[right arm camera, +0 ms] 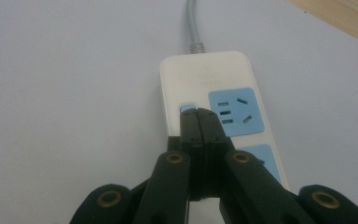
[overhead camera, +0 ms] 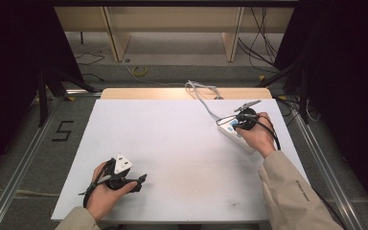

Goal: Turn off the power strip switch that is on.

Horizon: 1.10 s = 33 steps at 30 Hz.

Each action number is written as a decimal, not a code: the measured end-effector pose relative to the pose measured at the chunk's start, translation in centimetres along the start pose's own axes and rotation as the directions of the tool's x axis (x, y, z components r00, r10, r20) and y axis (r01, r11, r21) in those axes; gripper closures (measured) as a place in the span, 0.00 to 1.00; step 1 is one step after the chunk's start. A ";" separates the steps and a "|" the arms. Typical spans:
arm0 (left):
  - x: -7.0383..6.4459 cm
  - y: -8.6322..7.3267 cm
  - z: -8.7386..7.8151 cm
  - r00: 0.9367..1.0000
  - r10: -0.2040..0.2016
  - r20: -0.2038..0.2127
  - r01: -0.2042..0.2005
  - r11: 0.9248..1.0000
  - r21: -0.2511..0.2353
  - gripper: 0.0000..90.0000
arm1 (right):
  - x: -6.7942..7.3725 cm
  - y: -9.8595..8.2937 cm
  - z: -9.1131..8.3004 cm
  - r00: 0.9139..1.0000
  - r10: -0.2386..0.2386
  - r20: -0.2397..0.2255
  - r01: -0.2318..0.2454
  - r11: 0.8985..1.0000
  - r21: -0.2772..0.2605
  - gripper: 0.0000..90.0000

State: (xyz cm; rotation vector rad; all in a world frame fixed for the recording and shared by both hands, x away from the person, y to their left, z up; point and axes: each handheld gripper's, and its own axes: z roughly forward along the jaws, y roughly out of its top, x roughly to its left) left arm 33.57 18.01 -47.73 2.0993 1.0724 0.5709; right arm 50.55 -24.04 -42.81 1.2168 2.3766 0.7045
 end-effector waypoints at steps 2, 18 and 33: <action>0.0 0.0 0.0 1.000 0.000 0.000 0.000 1.000 0.000 0.23 | -0.1 0.0 0.2 1.000 0.004 -0.001 -0.004 1.000 0.005 1.00; 0.0 0.0 0.0 1.000 -0.001 0.001 0.001 1.000 -0.001 0.23 | -0.5 0.7 1.5 1.000 0.012 -0.004 -0.012 1.000 0.027 1.00; 0.0 0.0 0.0 1.000 0.001 0.001 -0.001 1.000 -0.001 0.23 | -0.8 1.0 1.8 1.000 0.019 -0.001 -0.019 0.999 0.033 1.00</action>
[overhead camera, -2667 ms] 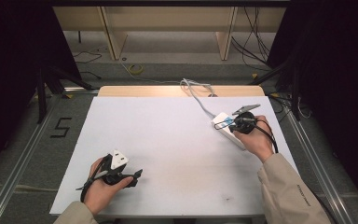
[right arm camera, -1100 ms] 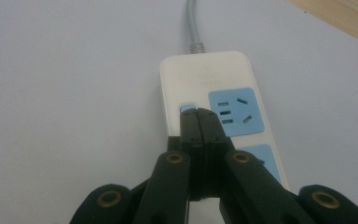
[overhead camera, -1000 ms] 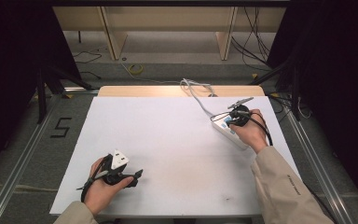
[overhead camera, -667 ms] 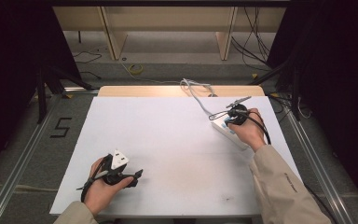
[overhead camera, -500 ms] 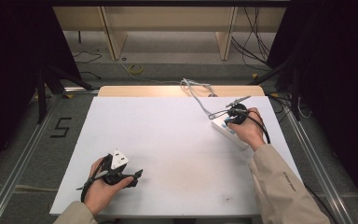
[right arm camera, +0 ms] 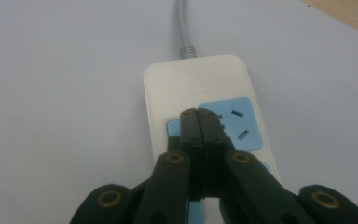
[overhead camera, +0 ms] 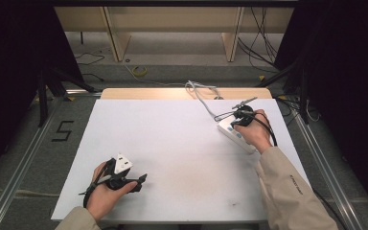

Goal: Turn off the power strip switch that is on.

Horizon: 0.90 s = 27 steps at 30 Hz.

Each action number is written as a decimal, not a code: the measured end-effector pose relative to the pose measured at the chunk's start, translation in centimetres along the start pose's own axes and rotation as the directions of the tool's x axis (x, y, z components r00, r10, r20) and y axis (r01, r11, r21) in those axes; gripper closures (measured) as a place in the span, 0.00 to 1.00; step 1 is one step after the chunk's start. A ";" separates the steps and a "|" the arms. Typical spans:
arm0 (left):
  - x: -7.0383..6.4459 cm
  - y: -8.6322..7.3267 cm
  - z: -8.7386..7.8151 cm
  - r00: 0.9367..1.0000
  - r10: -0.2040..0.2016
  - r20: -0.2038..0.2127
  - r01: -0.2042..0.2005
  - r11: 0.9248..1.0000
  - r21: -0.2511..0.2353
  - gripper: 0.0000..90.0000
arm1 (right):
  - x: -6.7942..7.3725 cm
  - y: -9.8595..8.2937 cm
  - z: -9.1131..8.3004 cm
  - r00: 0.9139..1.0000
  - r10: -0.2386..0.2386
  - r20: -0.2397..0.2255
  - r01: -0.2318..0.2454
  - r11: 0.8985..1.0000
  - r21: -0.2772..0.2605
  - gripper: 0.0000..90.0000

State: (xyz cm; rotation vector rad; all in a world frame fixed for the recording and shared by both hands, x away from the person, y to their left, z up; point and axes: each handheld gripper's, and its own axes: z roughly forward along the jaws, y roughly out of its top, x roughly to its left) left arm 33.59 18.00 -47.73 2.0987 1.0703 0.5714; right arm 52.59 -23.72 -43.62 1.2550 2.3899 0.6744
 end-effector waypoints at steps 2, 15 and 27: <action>0.0 0.0 0.0 1.000 -0.001 -0.001 0.001 1.000 -0.002 0.23 | 0.0 0.0 0.1 1.000 -0.001 0.001 0.001 1.000 0.003 1.00; 0.0 0.0 0.0 1.000 -0.003 -0.001 0.003 1.000 -0.003 0.23 | 0.0 0.3 0.5 1.000 0.000 -0.003 0.000 1.000 0.007 1.00; 0.0 0.0 0.0 1.000 -0.001 0.000 0.001 1.000 -0.002 0.23 | 0.2 0.6 0.9 1.000 -0.003 -0.008 0.003 1.000 0.019 1.00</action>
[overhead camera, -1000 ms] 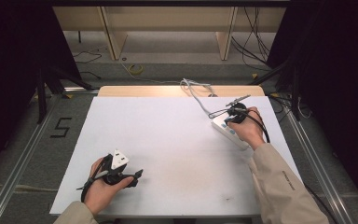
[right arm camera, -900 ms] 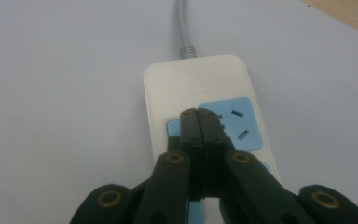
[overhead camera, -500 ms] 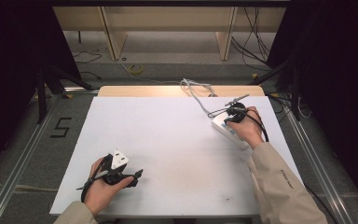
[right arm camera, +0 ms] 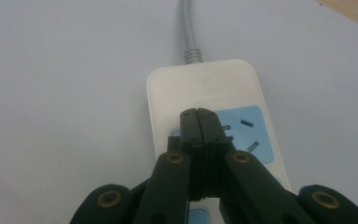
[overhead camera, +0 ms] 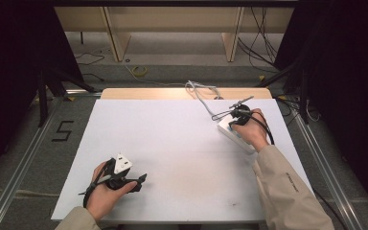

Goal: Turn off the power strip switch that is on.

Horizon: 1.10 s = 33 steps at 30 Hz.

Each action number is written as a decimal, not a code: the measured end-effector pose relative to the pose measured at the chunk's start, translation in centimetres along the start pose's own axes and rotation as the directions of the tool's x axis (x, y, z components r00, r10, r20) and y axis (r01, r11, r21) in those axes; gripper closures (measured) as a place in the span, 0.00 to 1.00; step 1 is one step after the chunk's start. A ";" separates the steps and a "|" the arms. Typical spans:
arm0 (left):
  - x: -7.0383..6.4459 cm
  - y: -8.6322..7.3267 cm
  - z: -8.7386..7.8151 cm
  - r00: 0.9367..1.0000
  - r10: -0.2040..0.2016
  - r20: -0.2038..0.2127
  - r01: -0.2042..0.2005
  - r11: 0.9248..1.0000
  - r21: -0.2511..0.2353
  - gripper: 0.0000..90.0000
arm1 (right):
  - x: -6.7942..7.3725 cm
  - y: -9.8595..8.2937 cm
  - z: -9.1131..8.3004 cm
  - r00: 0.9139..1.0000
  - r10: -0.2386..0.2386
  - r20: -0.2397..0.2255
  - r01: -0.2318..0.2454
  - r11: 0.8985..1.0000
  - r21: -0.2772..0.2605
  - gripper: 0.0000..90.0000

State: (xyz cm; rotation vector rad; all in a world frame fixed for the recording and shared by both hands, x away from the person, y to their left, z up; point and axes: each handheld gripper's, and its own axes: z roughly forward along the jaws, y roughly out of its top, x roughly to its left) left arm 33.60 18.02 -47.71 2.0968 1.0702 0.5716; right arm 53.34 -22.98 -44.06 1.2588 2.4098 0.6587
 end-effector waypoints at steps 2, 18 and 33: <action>0.0 0.0 0.0 1.000 0.000 0.000 0.000 1.000 0.000 0.23 | 0.1 0.0 0.0 1.000 -0.001 -0.002 0.001 1.000 0.001 1.00; 0.0 0.0 0.0 1.000 0.002 0.001 -0.002 1.000 0.000 0.23 | 0.4 0.3 0.2 1.000 0.000 -0.007 0.001 1.000 0.009 1.00; -0.1 0.0 0.0 1.000 0.003 0.001 -0.003 1.000 -0.003 0.23 | 0.5 0.3 0.3 1.000 0.005 -0.005 -0.005 1.000 0.012 1.00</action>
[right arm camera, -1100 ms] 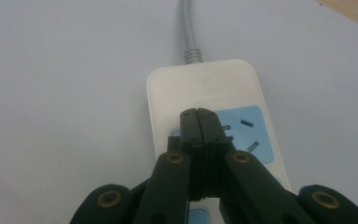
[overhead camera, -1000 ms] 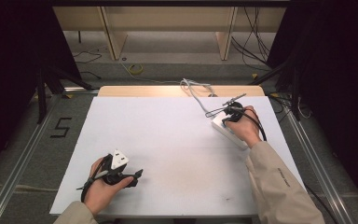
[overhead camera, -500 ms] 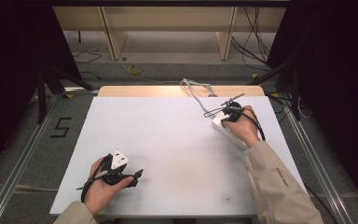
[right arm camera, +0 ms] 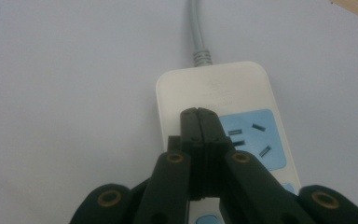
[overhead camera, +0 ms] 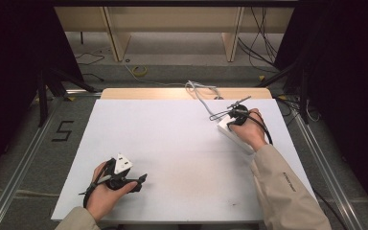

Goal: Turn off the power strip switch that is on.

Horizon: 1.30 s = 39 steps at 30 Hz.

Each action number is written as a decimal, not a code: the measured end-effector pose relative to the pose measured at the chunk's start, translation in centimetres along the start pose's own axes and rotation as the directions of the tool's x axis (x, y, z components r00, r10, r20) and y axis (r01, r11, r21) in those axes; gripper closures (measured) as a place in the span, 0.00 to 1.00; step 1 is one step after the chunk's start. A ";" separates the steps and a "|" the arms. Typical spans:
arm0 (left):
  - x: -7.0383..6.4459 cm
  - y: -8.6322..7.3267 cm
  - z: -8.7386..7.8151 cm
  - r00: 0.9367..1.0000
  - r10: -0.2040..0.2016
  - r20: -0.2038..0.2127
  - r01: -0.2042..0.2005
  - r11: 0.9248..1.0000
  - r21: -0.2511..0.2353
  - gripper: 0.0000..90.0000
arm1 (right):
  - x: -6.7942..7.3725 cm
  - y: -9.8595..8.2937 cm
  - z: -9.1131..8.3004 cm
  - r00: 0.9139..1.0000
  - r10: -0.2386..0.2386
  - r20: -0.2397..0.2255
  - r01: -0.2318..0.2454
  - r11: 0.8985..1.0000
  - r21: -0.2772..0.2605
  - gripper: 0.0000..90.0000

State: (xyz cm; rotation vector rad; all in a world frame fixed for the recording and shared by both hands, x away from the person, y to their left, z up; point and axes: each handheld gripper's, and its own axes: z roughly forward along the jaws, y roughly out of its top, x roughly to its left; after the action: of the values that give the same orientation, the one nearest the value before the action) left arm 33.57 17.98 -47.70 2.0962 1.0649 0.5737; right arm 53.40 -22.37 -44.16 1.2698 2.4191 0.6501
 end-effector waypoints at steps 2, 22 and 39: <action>0.0 0.0 0.0 1.000 0.001 0.001 -0.001 1.000 0.002 0.23 | 0.1 0.0 0.0 1.000 -0.001 0.002 0.001 1.000 0.000 1.00; 0.0 0.0 -0.1 1.000 0.003 0.000 -0.003 1.000 0.005 0.23 | 0.4 0.1 0.1 1.000 -0.011 0.016 0.010 1.000 0.014 1.00; 0.1 0.0 0.0 1.000 -0.003 0.000 0.003 1.000 0.005 0.23 | 0.6 -0.1 0.1 0.999 -0.010 0.032 0.010 1.000 0.000 1.00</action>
State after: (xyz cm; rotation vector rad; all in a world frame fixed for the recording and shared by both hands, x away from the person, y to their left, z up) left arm 33.59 18.03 -47.75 2.0980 1.0706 0.5701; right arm 53.08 -21.91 -44.30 1.2581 2.3977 0.6233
